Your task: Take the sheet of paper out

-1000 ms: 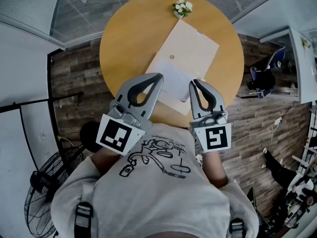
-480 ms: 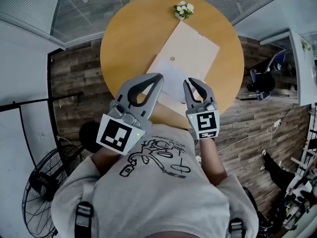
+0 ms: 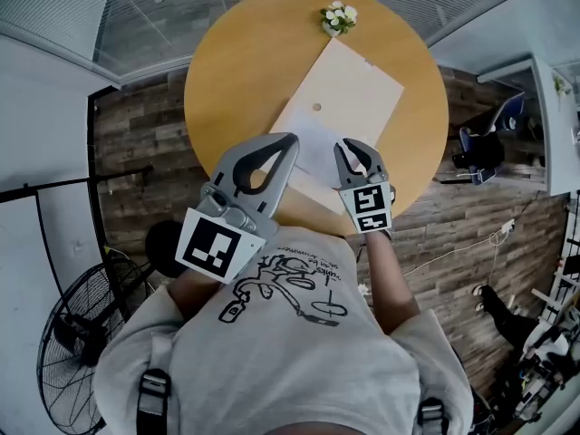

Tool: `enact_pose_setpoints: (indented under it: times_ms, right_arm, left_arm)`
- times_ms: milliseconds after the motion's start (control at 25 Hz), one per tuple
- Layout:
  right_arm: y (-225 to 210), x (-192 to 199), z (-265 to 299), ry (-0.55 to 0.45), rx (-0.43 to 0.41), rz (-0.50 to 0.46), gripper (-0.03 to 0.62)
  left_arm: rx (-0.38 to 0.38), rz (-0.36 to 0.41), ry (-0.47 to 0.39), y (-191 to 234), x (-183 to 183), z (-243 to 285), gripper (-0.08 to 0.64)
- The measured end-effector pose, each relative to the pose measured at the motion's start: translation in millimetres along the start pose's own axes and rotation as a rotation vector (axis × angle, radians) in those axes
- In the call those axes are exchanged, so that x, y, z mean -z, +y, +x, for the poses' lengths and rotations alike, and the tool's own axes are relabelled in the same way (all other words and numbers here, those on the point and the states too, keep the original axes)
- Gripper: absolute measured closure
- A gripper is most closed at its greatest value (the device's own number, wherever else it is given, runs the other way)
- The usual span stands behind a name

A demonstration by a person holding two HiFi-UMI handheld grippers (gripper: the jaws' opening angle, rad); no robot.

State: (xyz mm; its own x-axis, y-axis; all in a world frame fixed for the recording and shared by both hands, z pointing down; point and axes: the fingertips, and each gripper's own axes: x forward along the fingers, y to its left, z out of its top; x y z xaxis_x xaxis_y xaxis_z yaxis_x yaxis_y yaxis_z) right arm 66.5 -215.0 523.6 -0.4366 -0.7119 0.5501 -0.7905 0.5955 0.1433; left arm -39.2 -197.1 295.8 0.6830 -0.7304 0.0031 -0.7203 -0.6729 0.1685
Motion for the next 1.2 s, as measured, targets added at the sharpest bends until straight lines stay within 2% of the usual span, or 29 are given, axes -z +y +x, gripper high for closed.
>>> enact_pose_setpoints:
  times_ms: [360,1200]
  right_arm:
    - [-10.1,50.0,43.8,0.087,-0.024,-0.041,0.518]
    - [-20.5,134.0,120.6,0.280,-0.127,-0.120,0.499]
  left_arm:
    - [0.001,-0.002,0.006,2.0,3.0,6.0,0.539]
    - [-0.010,0.000,0.021,9.1,8.7,18.9,0.538]
